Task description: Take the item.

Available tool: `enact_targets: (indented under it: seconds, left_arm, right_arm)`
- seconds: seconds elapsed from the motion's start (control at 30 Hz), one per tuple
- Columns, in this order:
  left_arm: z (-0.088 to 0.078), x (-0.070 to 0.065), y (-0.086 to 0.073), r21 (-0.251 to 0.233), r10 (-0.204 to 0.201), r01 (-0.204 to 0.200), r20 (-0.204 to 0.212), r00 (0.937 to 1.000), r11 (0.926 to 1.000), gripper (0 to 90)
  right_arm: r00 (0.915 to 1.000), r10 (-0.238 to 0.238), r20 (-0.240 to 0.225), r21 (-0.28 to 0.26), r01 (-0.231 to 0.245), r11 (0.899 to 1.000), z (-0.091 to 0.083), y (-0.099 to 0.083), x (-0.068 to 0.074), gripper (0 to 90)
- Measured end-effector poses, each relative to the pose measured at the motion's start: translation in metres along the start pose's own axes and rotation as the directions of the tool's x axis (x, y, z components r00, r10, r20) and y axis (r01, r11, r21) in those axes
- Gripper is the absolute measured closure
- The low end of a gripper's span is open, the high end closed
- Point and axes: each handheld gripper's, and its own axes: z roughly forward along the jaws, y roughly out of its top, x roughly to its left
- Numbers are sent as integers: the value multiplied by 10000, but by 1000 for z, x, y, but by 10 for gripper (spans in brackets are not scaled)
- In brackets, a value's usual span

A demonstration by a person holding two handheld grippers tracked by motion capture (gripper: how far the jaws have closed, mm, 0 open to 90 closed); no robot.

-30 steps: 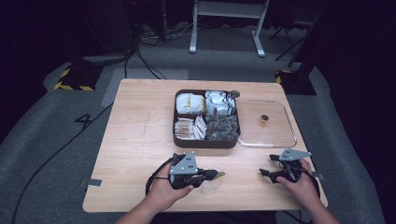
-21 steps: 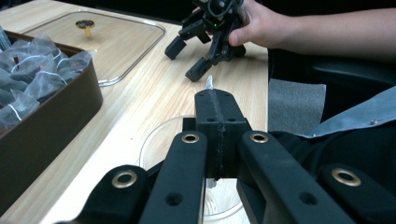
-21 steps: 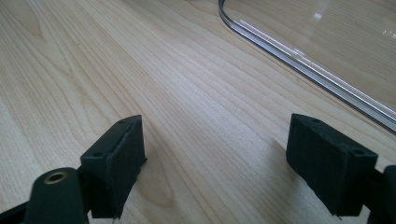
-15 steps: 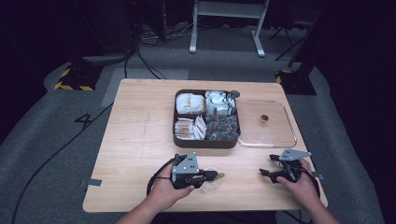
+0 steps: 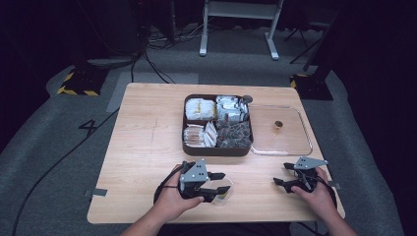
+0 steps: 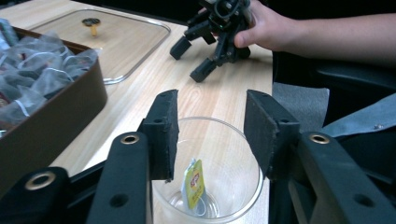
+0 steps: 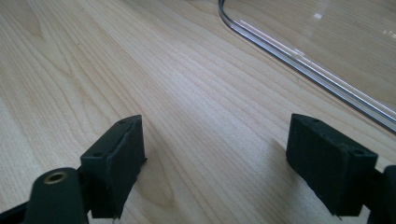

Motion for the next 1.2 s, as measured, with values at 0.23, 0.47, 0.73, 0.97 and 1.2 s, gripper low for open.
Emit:
enact_targets:
  seconds: [0.23,0.47,0.73,0.97,1.2]
  left_arm:
    - [-17,6,4,182,-16,32,-866,9962,9998,467]
    - [-36,14,2,716,-161,304,-1935,9810,9970,405]
    - [-56,23,-7,1224,-386,774,-2921,9556,9895,363]
    - [-75,36,-23,1551,-592,1263,-3782,9238,9798,337]
    - [-91,49,-45,1772,-1023,1955,-4318,8962,9646,318]
  right_arm:
    - [10000,-3,1,0,3,10000,0,0,0,196]
    - [10000,6,-7,0,-6,10000,0,0,0,196]
    - [10000,16,-42,5,-16,10000,0,0,0,196]
    - [10000,6,-34,11,-6,10000,0,0,0,196]
    - [10000,6,-32,11,-6,10000,0,0,0,196]
